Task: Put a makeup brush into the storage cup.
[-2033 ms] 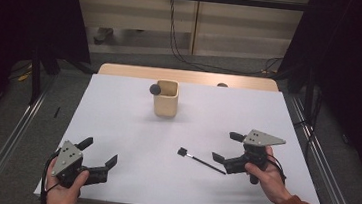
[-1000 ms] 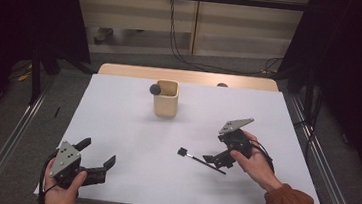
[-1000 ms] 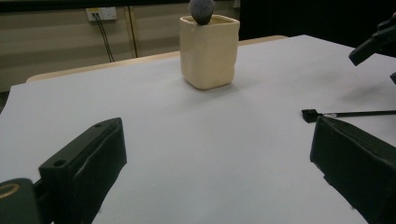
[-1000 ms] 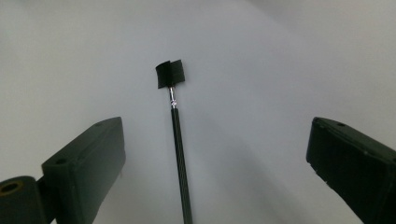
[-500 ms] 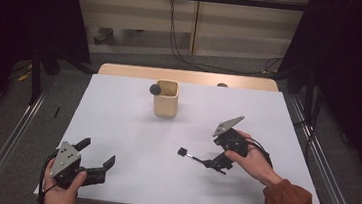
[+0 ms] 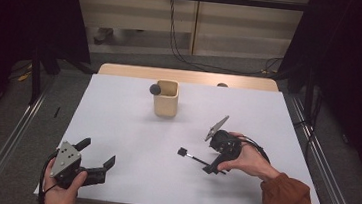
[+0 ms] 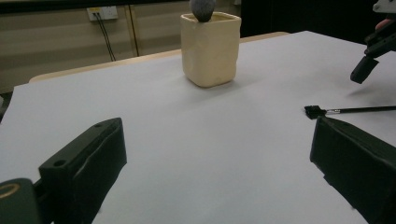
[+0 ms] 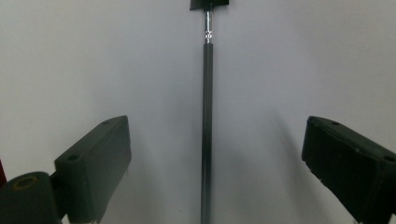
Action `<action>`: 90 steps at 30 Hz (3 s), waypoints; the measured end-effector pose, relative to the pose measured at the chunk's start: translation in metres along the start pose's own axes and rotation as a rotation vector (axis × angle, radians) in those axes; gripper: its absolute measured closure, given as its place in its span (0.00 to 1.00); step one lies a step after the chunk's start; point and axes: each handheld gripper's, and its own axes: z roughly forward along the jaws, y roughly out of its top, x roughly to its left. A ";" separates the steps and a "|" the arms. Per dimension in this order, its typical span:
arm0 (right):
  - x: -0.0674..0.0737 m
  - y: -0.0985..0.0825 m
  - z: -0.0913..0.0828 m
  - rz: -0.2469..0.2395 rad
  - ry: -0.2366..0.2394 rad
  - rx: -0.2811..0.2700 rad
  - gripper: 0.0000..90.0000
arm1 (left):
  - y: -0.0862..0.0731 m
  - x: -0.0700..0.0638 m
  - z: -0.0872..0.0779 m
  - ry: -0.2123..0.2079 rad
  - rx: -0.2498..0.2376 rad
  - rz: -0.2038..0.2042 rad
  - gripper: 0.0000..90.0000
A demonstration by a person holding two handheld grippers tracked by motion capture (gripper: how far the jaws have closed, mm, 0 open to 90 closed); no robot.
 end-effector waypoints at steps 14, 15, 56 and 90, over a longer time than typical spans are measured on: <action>-0.002 0.005 0.009 -0.050 -0.007 0.111 0.39 | 0.000 0.000 0.000 0.001 0.001 0.004 0.04; -0.001 0.005 0.010 -0.034 -0.007 0.114 0.41 | 0.000 0.000 0.000 0.001 0.002 0.004 0.04; 0.004 0.012 0.012 -0.075 -0.052 0.188 0.96 | -0.001 0.000 -0.001 0.002 -0.002 -0.007 0.04; 0.002 -0.005 -0.013 0.035 -0.043 -0.082 0.96 | -0.001 0.002 0.000 0.014 0.003 -0.010 0.04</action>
